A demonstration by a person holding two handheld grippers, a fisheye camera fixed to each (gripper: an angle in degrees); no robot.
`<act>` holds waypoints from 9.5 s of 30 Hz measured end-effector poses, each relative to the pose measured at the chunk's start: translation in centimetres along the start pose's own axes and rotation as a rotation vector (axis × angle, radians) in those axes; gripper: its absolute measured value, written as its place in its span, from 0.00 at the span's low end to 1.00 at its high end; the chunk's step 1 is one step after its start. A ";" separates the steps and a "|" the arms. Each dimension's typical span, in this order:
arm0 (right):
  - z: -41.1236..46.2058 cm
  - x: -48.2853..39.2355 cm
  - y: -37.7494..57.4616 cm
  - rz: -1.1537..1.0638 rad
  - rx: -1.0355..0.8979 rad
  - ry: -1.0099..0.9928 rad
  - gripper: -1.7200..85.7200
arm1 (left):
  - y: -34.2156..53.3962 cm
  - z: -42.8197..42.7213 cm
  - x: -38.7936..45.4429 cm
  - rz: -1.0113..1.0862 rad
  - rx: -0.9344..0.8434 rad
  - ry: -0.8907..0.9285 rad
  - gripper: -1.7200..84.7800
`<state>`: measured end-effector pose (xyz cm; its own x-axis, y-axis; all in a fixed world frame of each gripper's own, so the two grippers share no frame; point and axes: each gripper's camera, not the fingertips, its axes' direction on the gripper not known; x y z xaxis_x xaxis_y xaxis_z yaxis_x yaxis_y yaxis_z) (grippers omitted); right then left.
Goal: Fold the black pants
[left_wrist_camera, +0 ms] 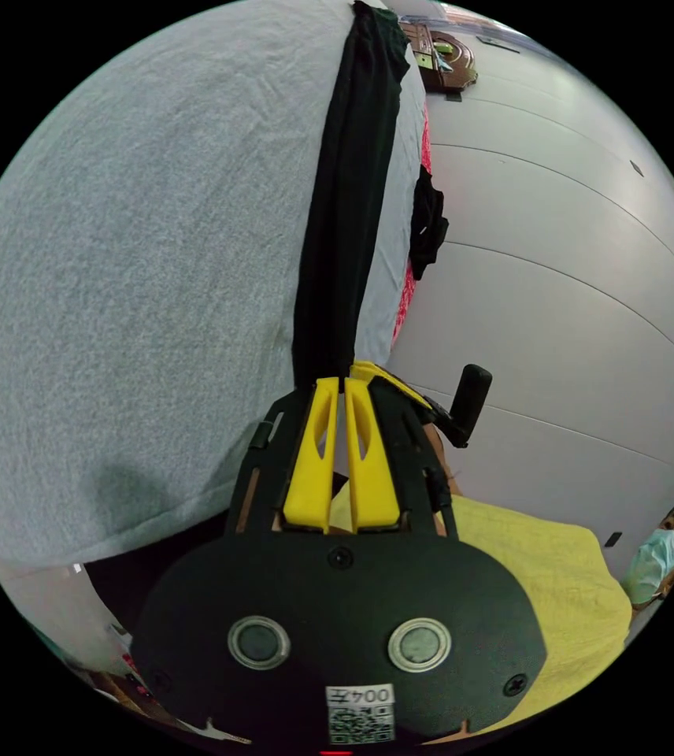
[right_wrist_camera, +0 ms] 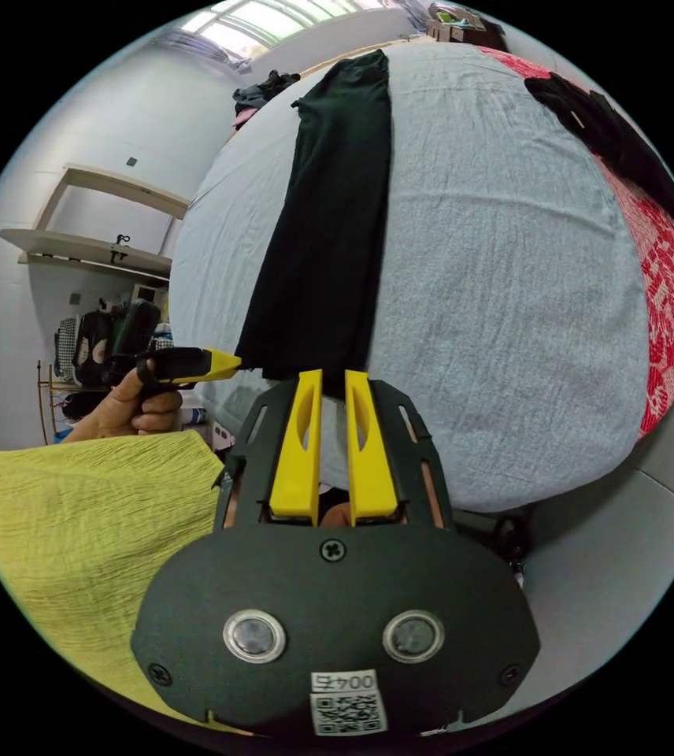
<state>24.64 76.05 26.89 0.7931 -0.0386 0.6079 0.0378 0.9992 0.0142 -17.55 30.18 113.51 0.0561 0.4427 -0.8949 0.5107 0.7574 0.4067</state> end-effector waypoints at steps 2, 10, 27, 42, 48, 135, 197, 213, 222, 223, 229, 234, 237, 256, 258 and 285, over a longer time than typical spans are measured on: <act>-0.5 0.0 -0.2 -0.007 0.015 -0.005 0.09 | 0.0 -0.2 -0.1 0.002 -0.002 0.006 0.04; 0.2 0.6 -1.6 -0.008 -0.013 -0.020 0.11 | 0.3 -0.7 -0.7 -0.013 -0.005 0.026 0.04; -0.1 1.0 -5.0 0.041 0.008 -0.117 0.02 | 1.4 -0.9 -0.3 -0.017 -0.008 0.044 0.04; -17.4 -13.5 -15.2 -0.354 0.239 0.088 0.01 | -0.3 -10.5 20.4 0.496 0.202 0.012 0.04; -4.3 -7.2 -11.2 -0.174 0.028 0.153 0.01 | 1.1 -1.0 9.8 0.248 -0.020 -0.014 0.04; 39.8 -7.8 -20.0 -0.153 -0.407 0.440 0.10 | -37.2 -16.6 39.4 0.453 0.264 -0.603 0.04; 37.7 -3.9 -16.9 0.010 -0.365 0.400 0.10 | -63.6 -16.7 50.1 0.495 0.043 -0.389 0.06; 34.7 -5.9 -13.6 -0.040 -0.336 0.418 0.09 | -63.3 -15.3 47.3 0.523 0.044 -0.585 0.03; 32.5 -6.7 -11.7 -0.035 -0.309 0.432 0.10 | -57.9 -15.9 42.9 0.460 0.148 -0.409 0.03; 32.1 -6.7 -11.5 -0.034 -0.306 0.431 0.10 | -57.1 -15.8 43.0 0.477 0.164 -0.415 0.03; 30.6 -6.9 -10.6 -0.052 -0.310 0.437 0.10 | -50.2 -8.1 43.9 0.781 0.027 -0.564 0.02; 29.1 -6.7 -9.6 -0.071 -0.289 0.428 0.10 | -48.3 -3.9 40.3 0.723 -0.042 -0.733 0.02; 28.0 -6.3 -8.6 -0.081 -0.240 0.414 0.11 | -46.2 -3.7 39.6 0.715 0.023 -0.731 0.02; 20.2 0.7 -6.3 -0.161 0.009 0.099 0.12 | -21.4 14.4 27.6 0.719 -0.253 -0.688 0.02; 21.3 0.4 -7.2 -0.216 -0.047 0.131 0.11 | -20.9 16.0 25.6 0.692 -0.269 -0.740 0.02; 26.2 8.8 -30.9 0.019 -0.391 0.361 0.04 | -28.6 23.1 17.2 0.680 -0.305 -0.846 0.02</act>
<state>14.58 45.17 52.61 0.9519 -0.0907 0.2927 0.1905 0.9233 -0.3334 -11.34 5.04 82.23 0.8656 0.4282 -0.2595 -0.0722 0.6196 0.7816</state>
